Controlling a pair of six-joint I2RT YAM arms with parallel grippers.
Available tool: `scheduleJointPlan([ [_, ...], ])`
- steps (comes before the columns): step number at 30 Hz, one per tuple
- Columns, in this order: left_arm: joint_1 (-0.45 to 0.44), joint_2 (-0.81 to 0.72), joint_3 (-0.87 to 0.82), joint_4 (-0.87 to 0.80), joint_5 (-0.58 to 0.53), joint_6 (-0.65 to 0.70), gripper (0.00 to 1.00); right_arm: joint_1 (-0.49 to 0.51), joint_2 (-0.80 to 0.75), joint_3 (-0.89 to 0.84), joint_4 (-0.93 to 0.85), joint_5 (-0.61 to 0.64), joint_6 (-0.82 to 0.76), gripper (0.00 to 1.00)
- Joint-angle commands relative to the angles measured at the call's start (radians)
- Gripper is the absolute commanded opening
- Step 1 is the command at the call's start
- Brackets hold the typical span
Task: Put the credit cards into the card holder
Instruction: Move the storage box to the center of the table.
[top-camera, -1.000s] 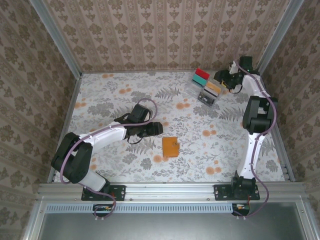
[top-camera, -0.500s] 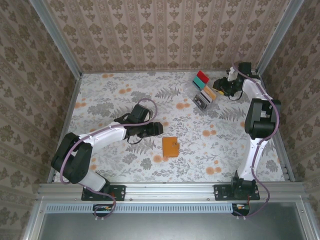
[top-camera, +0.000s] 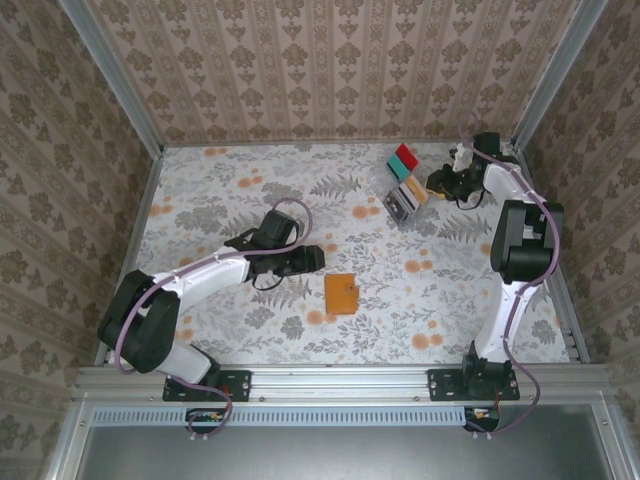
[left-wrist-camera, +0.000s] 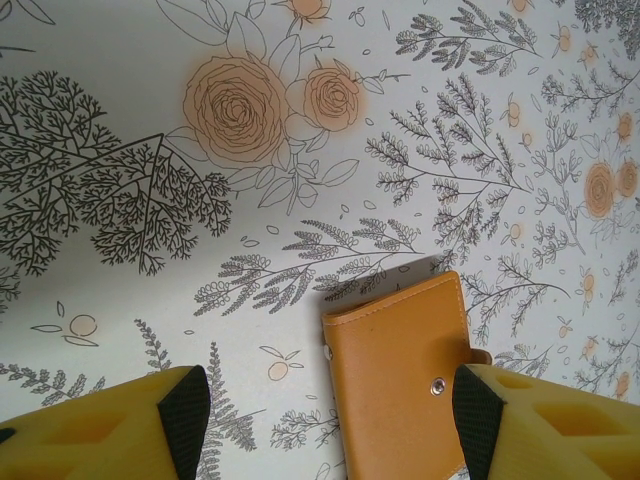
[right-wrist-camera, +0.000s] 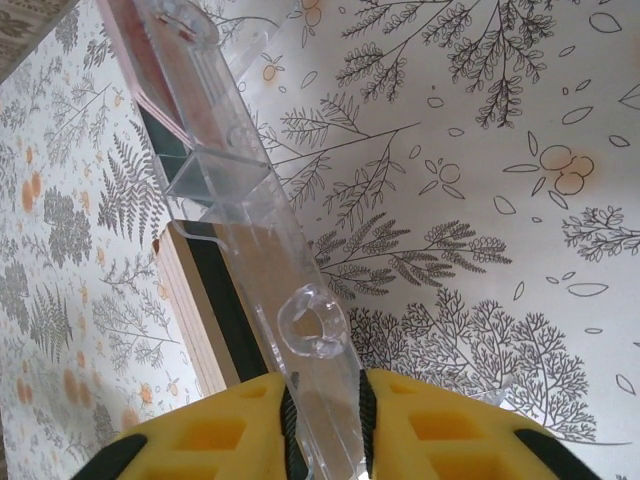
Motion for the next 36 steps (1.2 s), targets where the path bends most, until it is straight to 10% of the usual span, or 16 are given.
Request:
scheduleJointPlan([
  [1, 0.007, -0.027, -0.01, 0.001, 0.007, -0.002, 0.68, 0.006, -0.061, -0.028, -0.039, 0.019, -0.027, 0.2],
  [36, -0.006, -0.144, -0.071, -0.019, -0.027, -0.012, 0.69, 0.334, -0.293, -0.313, -0.054, 0.18, -0.28, 0.13],
])
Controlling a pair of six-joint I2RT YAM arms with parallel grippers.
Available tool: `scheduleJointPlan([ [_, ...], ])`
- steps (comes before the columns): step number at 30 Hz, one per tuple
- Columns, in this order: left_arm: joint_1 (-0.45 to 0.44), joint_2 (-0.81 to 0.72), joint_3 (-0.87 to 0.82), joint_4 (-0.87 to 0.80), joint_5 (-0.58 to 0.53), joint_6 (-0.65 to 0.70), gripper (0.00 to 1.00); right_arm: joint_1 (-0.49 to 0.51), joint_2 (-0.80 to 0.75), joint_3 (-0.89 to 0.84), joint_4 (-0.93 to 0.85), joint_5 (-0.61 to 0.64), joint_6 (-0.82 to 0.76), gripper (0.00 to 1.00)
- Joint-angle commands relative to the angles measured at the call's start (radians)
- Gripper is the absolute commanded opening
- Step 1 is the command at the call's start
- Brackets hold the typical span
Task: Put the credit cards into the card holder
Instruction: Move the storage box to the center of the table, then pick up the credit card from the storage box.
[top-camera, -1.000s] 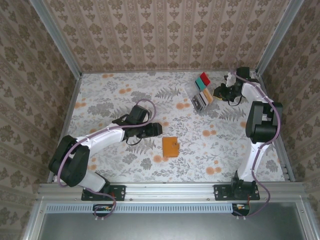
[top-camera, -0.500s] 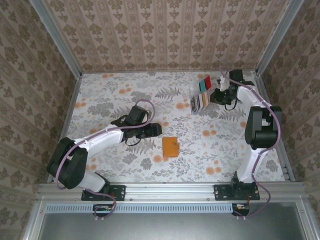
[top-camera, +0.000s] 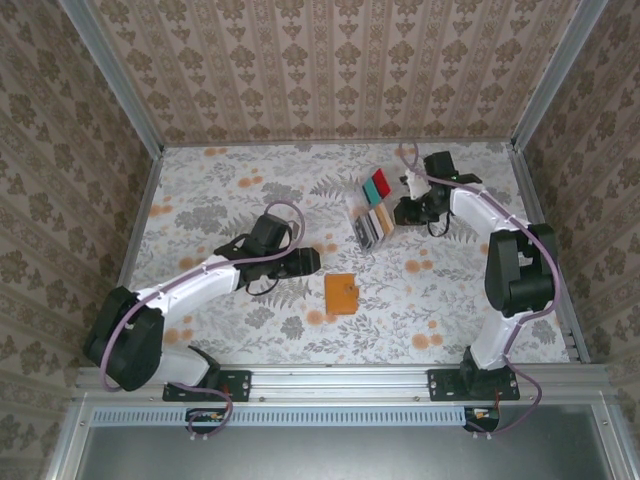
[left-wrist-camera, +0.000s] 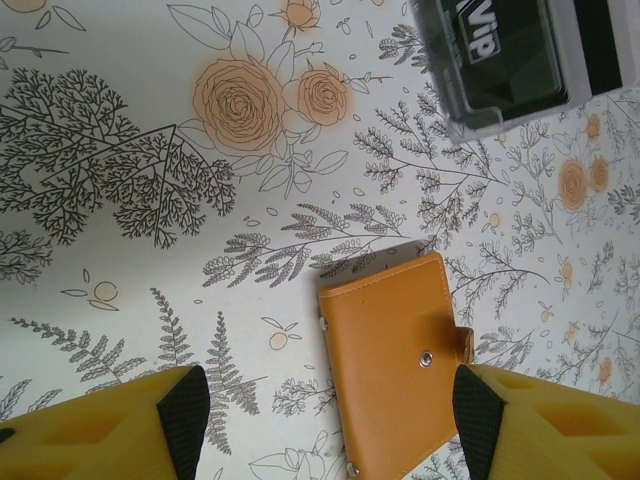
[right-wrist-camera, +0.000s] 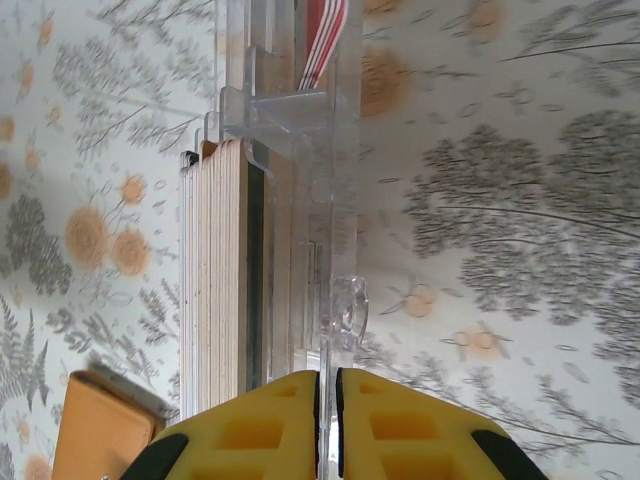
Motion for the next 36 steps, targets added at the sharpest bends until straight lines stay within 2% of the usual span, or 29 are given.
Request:
scheduleJointPlan([
  [1, -0.005, -0.035, -0.014, -0.014, -0.014, -0.013, 0.69, 0.052, -0.025, -0.02, -0.035, -0.003, -0.081, 0.13],
  [6, -0.007, -0.061, -0.024, -0.026, -0.019, -0.01, 0.69, 0.1, -0.001, 0.014, -0.051, 0.071, -0.117, 0.12],
  [13, -0.005, -0.085, -0.031, -0.039, -0.031, -0.011, 0.69, 0.115, 0.065, 0.095, -0.1, 0.165, -0.136, 0.14],
  [17, -0.005, -0.092, -0.03, -0.045, -0.04, -0.009, 0.69, 0.107, 0.073, 0.198, -0.184, 0.168, -0.038, 0.21],
  [18, -0.005, -0.091, -0.03, -0.045, -0.04, -0.009, 0.69, 0.109, 0.057, 0.203, -0.181, 0.186, -0.014, 0.26],
  [20, -0.005, -0.092, -0.027, -0.044, -0.042, -0.009, 0.69, 0.11, 0.027, 0.21, -0.184, 0.19, 0.02, 0.28],
  [21, -0.005, -0.091, -0.027, -0.043, -0.042, -0.008, 0.7, 0.112, 0.012, 0.213, -0.185, 0.195, 0.032, 0.34],
  [24, -0.005, -0.089, -0.029, -0.036, -0.045, -0.009, 0.7, 0.127, -0.014, 0.22, -0.205, 0.227, 0.059, 0.37],
  [28, -0.004, -0.077, -0.022, -0.027, -0.042, -0.009, 0.7, 0.199, -0.027, 0.214, -0.22, 0.365, 0.075, 0.46],
  [36, -0.004, -0.049, 0.001, -0.01, -0.03, -0.017, 0.71, 0.348, 0.024, 0.233, -0.238, 0.605, 0.098, 0.5],
])
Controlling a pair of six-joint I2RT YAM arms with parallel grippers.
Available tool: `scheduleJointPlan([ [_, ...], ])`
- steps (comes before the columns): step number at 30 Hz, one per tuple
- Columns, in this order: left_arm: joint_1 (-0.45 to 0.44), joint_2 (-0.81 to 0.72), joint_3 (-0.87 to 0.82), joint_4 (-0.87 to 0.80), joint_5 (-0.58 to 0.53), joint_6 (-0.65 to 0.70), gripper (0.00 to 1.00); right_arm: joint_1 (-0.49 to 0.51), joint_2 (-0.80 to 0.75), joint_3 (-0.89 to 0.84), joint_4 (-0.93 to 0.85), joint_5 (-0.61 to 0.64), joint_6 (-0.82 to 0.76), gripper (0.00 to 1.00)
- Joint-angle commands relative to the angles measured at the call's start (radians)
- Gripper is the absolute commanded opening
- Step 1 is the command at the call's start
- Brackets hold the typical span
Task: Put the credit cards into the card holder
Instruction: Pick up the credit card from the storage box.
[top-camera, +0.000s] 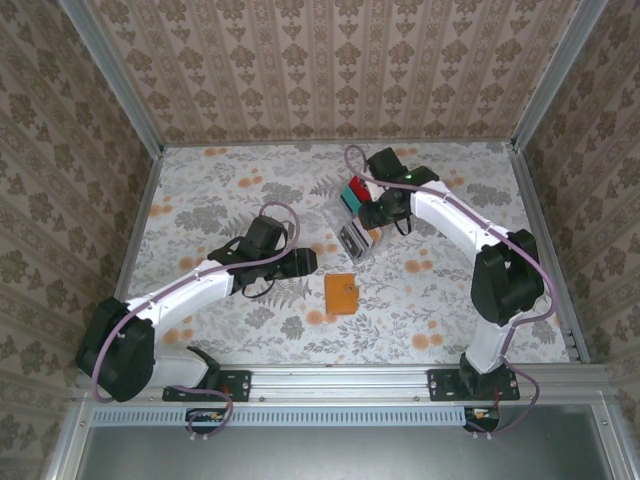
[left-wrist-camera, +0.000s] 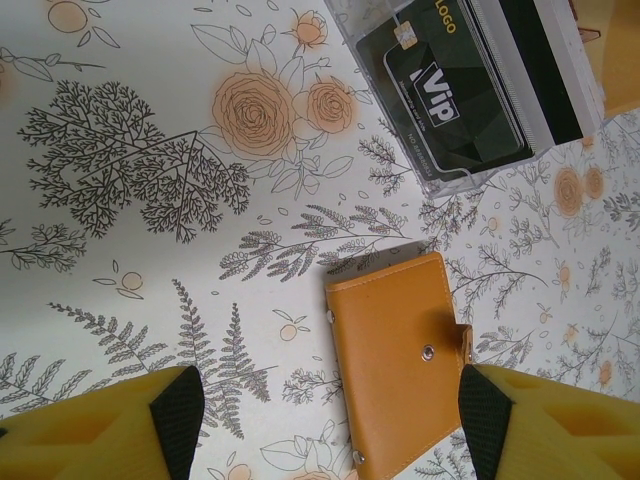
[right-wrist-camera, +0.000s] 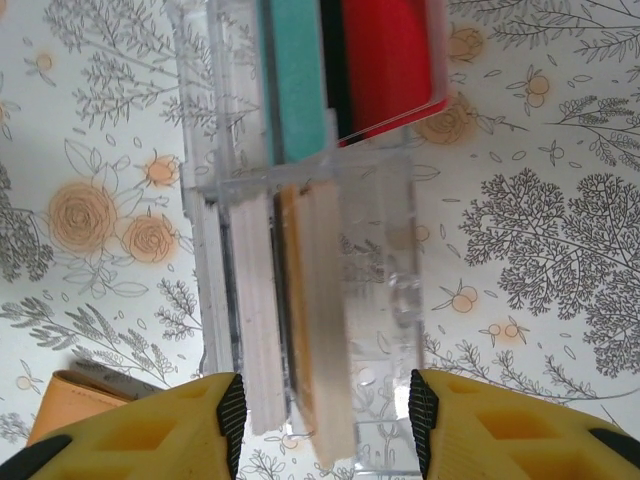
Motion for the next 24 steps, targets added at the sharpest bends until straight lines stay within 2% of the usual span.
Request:
scheduleJointPlan([
  [1, -0.004, 0.014, 0.021, 0.009, 0.003, -0.019, 0.72, 0.053, 0.042, 0.044, -0.056, 0.195, 0.017, 0.5],
  [6, -0.004, 0.009, 0.018, 0.012, 0.005, -0.024, 0.72, 0.116, 0.102, 0.087, -0.073, 0.384, 0.011, 0.5],
  [14, -0.002, -0.002, 0.0, 0.015, 0.001, -0.033, 0.72, 0.155, 0.167, 0.111, -0.09, 0.409, -0.002, 0.5],
  [24, -0.001, -0.004, 0.001, 0.013, -0.003, -0.038, 0.72, 0.18, 0.2, 0.122, -0.094, 0.574, 0.001, 0.47],
])
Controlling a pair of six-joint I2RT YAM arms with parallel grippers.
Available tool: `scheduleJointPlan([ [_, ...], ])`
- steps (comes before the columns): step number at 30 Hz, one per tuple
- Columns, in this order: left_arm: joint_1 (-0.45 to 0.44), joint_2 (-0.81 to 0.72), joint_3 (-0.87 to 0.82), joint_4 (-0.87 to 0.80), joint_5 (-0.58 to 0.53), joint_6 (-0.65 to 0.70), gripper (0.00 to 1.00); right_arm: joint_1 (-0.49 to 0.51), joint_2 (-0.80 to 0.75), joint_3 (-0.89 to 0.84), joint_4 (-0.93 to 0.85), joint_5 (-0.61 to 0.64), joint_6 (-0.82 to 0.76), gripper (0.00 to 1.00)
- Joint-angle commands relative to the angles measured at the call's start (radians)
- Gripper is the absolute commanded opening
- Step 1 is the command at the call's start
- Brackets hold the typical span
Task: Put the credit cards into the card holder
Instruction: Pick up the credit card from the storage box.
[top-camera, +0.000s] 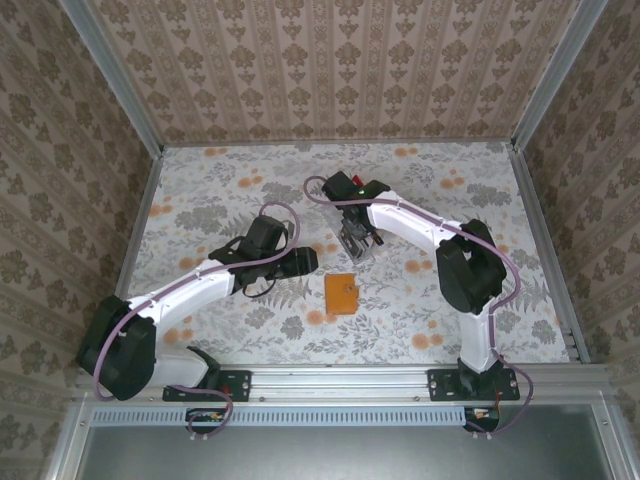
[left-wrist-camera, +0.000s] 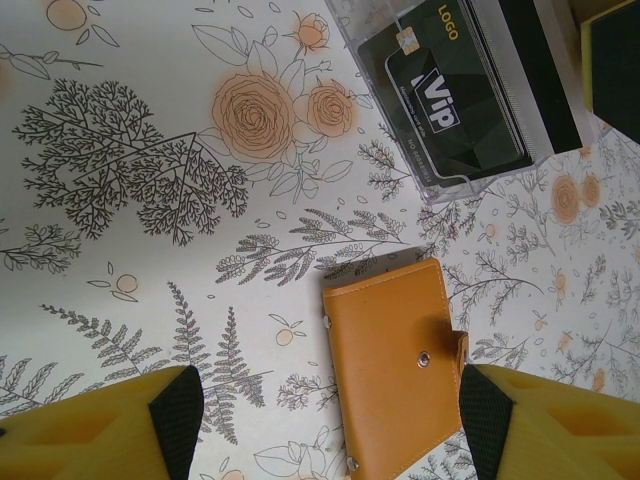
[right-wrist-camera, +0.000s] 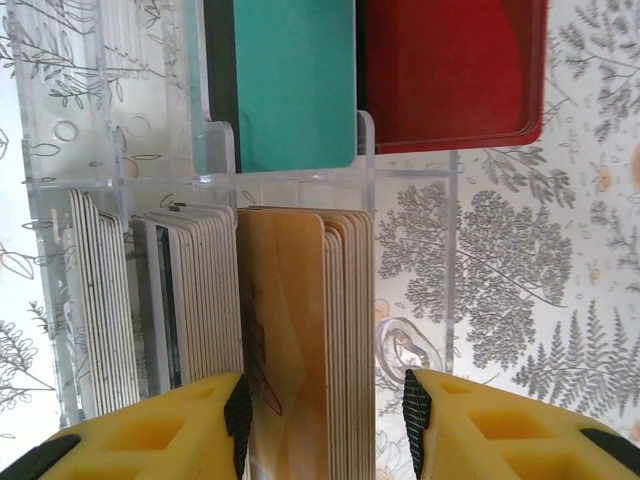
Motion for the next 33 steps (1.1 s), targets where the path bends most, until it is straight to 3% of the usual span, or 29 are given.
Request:
scheduleJointPlan([
  [1, -0.002, -0.012, 0.001, -0.001, -0.003, -0.013, 0.72, 0.003, 0.012, 0.028, -0.034, 0.106, 0.004, 0.47],
  [16, -0.002, -0.011, -0.002, -0.002, -0.003, -0.013, 0.72, 0.003, -0.02, 0.022, -0.026, 0.115, 0.001, 0.31],
  [33, -0.002, -0.004, -0.001, 0.0, -0.002, -0.013, 0.72, 0.001, -0.027, 0.024, -0.028, 0.128, -0.004, 0.25],
])
